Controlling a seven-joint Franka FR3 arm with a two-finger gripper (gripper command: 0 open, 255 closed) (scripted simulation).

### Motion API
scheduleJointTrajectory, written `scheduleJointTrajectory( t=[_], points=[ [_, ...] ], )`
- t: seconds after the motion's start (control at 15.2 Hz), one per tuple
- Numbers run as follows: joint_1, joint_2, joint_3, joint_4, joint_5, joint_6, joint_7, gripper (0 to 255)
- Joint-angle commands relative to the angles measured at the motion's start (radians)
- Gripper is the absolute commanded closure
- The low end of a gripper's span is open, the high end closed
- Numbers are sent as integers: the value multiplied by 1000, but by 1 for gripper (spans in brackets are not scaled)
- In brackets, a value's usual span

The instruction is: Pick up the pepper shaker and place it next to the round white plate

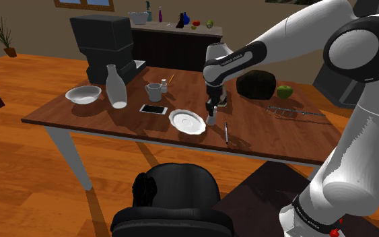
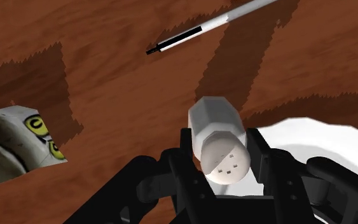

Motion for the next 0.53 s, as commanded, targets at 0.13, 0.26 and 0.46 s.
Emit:
scheduleJointTrajectory(
  t=[0.13, 0.26, 0.46],
  points=[
    [0, 1, 1, -2, 0, 2, 0, 255],
    [0, 1, 1, -2, 0, 2, 0, 255],
    [0, 1, 1, -2, 0, 2, 0, 0]
  ],
)
